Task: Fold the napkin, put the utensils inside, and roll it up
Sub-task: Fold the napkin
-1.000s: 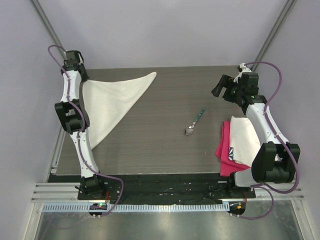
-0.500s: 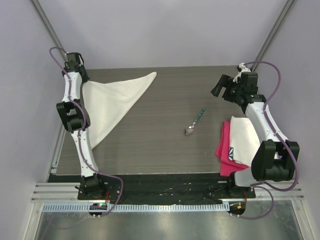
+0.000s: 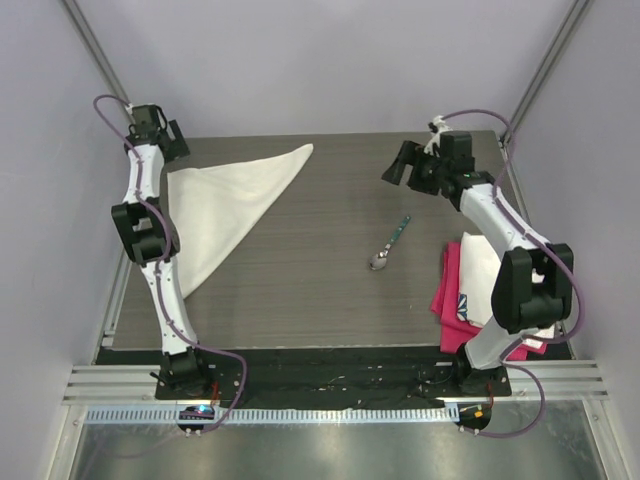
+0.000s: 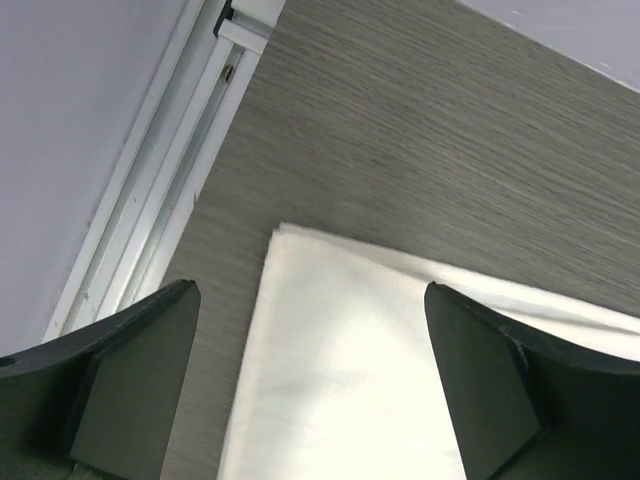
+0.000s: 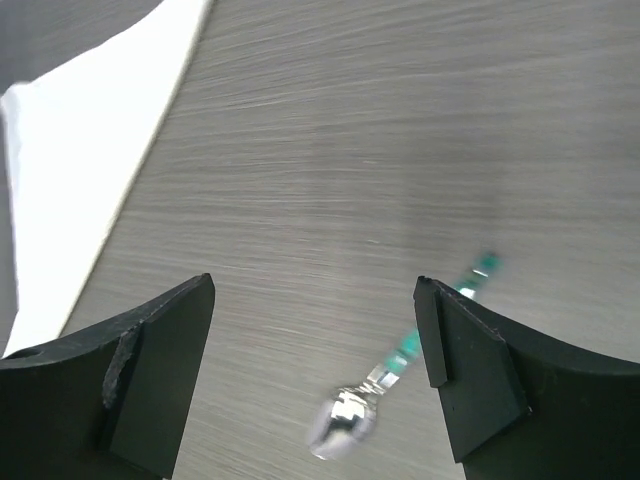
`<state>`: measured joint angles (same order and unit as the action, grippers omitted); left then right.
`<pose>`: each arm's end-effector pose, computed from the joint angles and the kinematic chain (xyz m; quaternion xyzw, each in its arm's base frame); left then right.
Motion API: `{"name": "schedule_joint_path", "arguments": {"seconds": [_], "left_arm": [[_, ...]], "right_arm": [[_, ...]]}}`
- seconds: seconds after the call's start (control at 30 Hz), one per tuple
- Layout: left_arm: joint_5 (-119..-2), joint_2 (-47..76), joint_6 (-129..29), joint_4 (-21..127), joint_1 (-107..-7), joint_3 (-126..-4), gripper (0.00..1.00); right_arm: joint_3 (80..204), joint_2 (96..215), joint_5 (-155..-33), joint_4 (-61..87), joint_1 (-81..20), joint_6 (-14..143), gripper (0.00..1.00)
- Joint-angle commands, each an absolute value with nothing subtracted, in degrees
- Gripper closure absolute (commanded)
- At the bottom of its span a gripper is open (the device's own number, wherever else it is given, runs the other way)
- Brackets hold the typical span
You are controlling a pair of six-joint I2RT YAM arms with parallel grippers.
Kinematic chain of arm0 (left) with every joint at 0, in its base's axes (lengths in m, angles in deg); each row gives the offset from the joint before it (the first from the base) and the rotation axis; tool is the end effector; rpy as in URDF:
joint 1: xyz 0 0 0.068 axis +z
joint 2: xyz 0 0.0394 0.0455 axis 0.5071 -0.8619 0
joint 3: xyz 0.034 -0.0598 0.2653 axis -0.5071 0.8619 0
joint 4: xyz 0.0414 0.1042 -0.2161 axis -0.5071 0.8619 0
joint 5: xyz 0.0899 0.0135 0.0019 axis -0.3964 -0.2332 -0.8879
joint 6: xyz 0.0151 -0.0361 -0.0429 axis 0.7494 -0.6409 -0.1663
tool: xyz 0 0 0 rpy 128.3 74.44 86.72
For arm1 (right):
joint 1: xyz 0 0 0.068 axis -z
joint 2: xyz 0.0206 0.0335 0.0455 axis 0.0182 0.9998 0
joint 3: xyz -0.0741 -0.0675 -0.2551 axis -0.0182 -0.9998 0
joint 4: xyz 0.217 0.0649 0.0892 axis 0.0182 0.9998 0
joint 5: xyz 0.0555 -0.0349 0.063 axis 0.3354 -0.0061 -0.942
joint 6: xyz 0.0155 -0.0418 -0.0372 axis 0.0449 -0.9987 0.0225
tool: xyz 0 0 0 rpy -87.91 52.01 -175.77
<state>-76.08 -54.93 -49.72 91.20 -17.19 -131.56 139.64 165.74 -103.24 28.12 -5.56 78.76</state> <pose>0.5369 0.1322 0.2258 -0.2216 0.8846 0.0638 0.4054 0.3524 0.0401 0.2992 0.0589 0.8763 0.2306 0.4187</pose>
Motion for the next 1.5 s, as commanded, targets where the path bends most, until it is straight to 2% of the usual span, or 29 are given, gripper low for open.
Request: {"name": "schedule_joint_path", "arguments": {"seconds": [0.0, 0.2, 0.3, 0.53, 0.83, 1.03, 1.47], "left_arm": [[-76.2, -40.8, -55.8, 83.2, -20.4, -121.5, 0.0], [-75.4, -24.6, -69.5, 68.0, -28.8, -89.4, 0.0], [-73.7, -21.4, -71.9, 63.3, -34.5, -79.6, 0.0], [-71.2, -23.7, -74.3, 59.4, -40.0, -73.2, 0.0], [-69.2, -22.9, -75.6, 55.4, -40.6, -64.2, 0.0], [-64.9, -20.7, -80.2, 47.1, -43.2, -53.2, 0.0], [-65.1, -9.2, -85.0, 41.0, -58.4, -30.4, 0.0]], "right_arm": [[146.3, 171.5, -104.8, 23.7, -11.9, 81.2, 0.11], [152.2, 179.5, -108.6, 22.4, -16.7, 83.0, 0.14], [152.7, 180.9, -109.4, 21.5, -17.2, 83.3, 0.14], [150.9, 183.4, -110.3, 20.9, -17.2, 83.5, 0.15], [145.7, 181.8, -109.7, 19.2, -17.5, 84.2, 0.15], [146.1, 183.6, -109.6, 18.4, -18.0, 84.9, 0.15], [146.5, 189.5, -105.2, 15.7, -18.5, 87.8, 0.19]]}}
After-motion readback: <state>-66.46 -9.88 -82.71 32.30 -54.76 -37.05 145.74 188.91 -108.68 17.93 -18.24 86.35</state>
